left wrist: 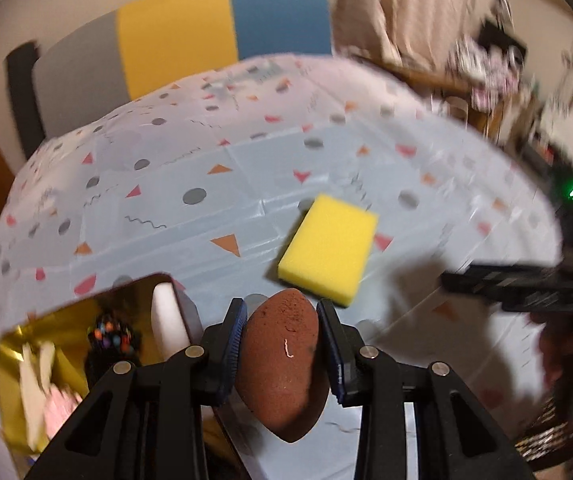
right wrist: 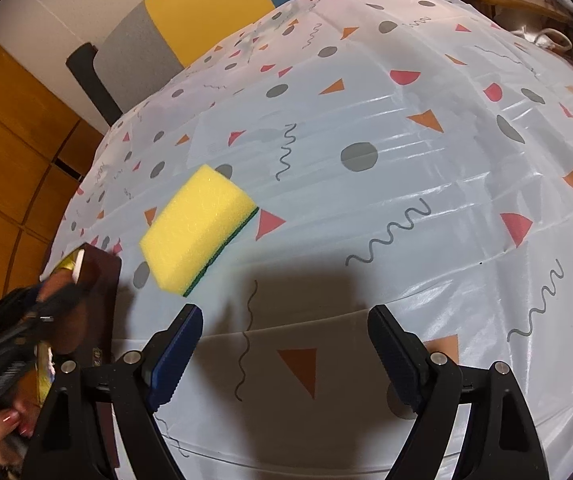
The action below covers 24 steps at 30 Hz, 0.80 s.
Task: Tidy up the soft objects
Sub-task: 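Grasp the yellow-green scrub sponge with the right gripper while the left carries the brown sponge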
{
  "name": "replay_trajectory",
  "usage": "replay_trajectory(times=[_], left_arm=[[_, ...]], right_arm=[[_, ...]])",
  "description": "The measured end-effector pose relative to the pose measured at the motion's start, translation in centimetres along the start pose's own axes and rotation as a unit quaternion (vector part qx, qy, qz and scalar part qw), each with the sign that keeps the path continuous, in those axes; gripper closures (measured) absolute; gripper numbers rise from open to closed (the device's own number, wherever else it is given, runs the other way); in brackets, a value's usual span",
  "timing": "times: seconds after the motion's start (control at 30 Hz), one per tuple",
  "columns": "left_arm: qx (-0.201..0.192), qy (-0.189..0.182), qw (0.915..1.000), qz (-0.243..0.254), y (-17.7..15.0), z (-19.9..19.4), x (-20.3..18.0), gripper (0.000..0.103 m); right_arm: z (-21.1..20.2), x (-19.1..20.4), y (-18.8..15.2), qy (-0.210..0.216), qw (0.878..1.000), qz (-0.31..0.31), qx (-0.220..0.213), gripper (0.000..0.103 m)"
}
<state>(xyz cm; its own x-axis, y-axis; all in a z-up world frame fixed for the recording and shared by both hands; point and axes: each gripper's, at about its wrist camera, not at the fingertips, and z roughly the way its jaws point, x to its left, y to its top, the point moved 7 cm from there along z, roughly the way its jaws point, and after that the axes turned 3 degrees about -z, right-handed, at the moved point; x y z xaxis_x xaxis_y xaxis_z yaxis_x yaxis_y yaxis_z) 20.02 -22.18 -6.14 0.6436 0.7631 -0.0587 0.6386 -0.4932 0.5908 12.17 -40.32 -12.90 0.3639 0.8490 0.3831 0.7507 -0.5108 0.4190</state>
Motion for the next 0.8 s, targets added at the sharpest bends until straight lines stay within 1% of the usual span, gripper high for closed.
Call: replay_trajectory(times=[0.13, 0.27, 0.3, 0.37, 0.5, 0.63, 0.73, 0.8], left_arm=[[-0.05, -0.024, 0.9974, -0.046, -0.6, -3.6, 0.7, 0.067], [-0.104, -0.044, 0.9896, -0.088, -2.0, -7.6, 1.8, 0.067], [-0.115, -0.045, 0.9877, -0.096, -2.4, -8.4, 2.0, 0.067], [-0.135, -0.053, 0.9826, -0.116, -3.4, -9.8, 2.9, 0.067], [-0.158, -0.06, 0.9729, -0.158, -4.8, -12.3, 4.9, 0.067], [-0.173, -0.059, 0.9653, -0.187, -6.1, -14.2, 6.7, 0.067], [-0.182, -0.051, 0.9617, -0.198, -7.3, -15.2, 7.9, 0.067], [-0.186, -0.046, 0.9594, -0.207, -8.2, -15.5, 8.8, 0.067]], right_arm=[[0.4, 0.9, -0.4, -0.008, 1.0, -0.028, -0.001, 0.018], [0.4, 2.4, -0.6, -0.01, 0.998, -0.068, -0.014, 0.016], [0.4, 2.8, -0.7, -0.01, 0.997, -0.079, -0.021, 0.014], [0.7, 3.5, -0.8, -0.008, 0.996, -0.08, -0.024, 0.011], [2.5, 4.5, -0.4, -0.001, 0.999, -0.045, -0.009, 0.01], [4.1, 6.1, 2.0, -0.003, 1.0, 0.006, -0.022, 0.01], [5.2, 7.4, 3.9, -0.013, 0.999, 0.038, -0.027, 0.008], [5.9, 8.1, 4.9, -0.037, 0.998, 0.053, -0.025, 0.008]])
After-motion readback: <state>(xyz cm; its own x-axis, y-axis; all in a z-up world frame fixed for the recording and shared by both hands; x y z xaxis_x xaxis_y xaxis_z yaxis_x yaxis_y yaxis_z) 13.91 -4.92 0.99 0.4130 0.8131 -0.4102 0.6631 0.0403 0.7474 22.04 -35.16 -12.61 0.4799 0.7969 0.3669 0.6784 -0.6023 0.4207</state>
